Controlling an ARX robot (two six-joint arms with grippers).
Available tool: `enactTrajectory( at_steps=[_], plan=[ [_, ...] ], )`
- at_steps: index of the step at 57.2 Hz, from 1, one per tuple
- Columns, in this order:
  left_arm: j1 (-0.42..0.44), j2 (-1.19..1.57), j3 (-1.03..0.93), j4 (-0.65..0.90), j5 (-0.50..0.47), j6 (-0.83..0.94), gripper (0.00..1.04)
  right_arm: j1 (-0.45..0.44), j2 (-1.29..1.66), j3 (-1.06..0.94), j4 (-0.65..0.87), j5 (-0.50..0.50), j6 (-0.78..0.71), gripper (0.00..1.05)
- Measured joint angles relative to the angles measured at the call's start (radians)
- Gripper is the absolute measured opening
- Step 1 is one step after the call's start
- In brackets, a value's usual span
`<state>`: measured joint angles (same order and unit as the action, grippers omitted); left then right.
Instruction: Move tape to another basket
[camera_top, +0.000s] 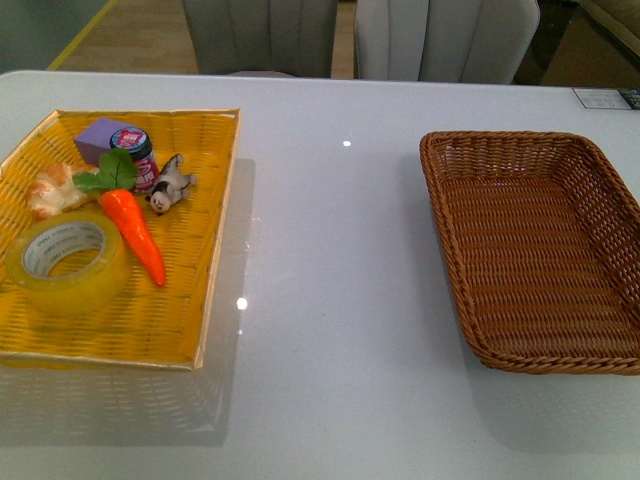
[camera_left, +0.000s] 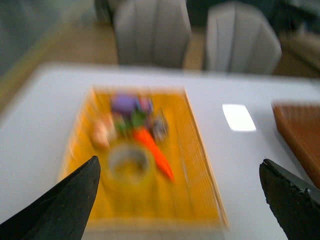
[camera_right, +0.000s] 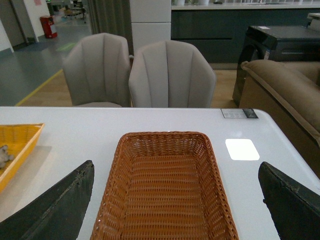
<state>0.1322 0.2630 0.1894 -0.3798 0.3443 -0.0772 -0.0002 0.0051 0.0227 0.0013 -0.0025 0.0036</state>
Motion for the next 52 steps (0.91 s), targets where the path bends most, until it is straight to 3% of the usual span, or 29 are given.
enactTrajectory(
  at_steps=[4, 11, 21, 28, 35, 52],
  plan=[
    [0.031, 0.213, 0.1, 0.029, 0.072, -0.015, 0.96, 0.0, 0.0, 0.0, 0.0, 0.002, 0.0, 0.96],
    [-0.006, 0.525, 0.215, 0.287, 0.029, 0.0, 0.96, 0.0, 0.0, 0.0, 0.0, 0.003, 0.0, 0.96],
    [-0.033, 1.043, 0.325, 0.585, -0.113, 0.035, 0.96, 0.0, 0.0, 0.0, 0.0, 0.003, 0.0, 0.96],
    [-0.032, 1.318, 0.377, 0.711, -0.21, 0.064, 0.96, 0.0, 0.0, 0.0, 0.0, 0.002, 0.0, 0.96],
    [-0.026, 1.514, 0.43, 0.758, -0.264, 0.068, 0.96, 0.0, 0.0, 0.0, 0.0, 0.002, 0.0, 0.96],
    [-0.011, 1.741, 0.531, 0.769, -0.293, 0.049, 0.96, 0.0, 0.0, 0.0, 0.0, 0.003, 0.0, 0.96]
  ],
)
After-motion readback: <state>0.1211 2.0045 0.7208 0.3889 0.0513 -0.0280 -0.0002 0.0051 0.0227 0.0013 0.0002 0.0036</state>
